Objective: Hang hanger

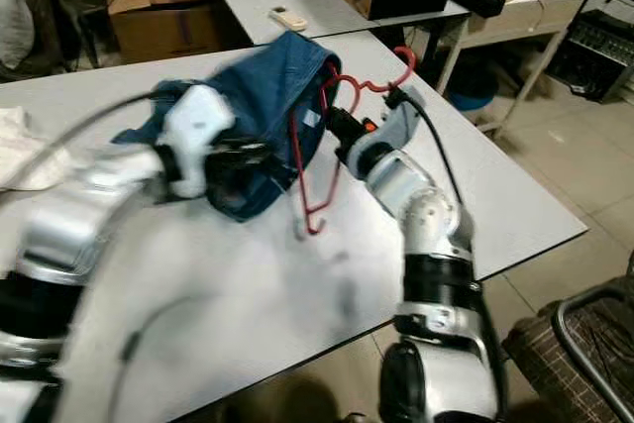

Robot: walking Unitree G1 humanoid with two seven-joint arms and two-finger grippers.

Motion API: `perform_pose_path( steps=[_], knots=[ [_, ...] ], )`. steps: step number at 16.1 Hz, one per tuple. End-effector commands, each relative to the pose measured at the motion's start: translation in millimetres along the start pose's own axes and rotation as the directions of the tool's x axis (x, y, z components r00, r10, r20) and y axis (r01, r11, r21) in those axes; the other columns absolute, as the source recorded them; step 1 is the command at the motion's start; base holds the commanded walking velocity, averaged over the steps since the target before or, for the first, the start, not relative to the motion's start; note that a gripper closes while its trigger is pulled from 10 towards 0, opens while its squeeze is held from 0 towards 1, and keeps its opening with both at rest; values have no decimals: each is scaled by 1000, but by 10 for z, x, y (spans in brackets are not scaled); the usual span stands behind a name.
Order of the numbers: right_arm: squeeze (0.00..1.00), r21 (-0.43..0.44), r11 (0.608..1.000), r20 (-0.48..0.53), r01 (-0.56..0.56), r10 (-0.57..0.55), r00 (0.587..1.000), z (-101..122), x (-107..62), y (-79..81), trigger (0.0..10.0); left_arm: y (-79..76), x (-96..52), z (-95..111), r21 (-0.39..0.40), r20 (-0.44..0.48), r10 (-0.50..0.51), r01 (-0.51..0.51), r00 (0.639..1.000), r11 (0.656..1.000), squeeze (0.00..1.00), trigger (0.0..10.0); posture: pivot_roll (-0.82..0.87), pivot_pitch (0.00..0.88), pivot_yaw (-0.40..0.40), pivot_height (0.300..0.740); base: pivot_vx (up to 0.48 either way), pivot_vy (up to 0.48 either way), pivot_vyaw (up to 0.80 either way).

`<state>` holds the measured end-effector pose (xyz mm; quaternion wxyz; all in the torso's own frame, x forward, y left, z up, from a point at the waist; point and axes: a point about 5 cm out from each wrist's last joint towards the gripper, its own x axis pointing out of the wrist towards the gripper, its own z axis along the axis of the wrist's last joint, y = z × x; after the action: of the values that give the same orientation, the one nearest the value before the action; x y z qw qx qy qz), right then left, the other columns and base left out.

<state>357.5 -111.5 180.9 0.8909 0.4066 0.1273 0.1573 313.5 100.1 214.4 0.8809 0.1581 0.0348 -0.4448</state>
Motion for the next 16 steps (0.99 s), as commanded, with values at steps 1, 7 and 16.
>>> perform_pose_path(
  steps=[1,7,16],
  knots=[
    [0,78,997,80,8,-15,997,109,-7,-25,10000,-79,37,141,-11,47,-46,47,998,999,0,0,63,0,-13,740,0,0,0],
    [0,474,880,272,39,-189,944,152,63,-172,10000,-303,173,423,-269,230,-151,212,961,940,0,0,73,6,35,740,0,0,0],
    [0,187,938,90,290,-311,946,-479,180,-107,10000,-53,285,924,-477,375,19,176,927,861,0,0,75,15,27,740,0,0,0]
  ],
)
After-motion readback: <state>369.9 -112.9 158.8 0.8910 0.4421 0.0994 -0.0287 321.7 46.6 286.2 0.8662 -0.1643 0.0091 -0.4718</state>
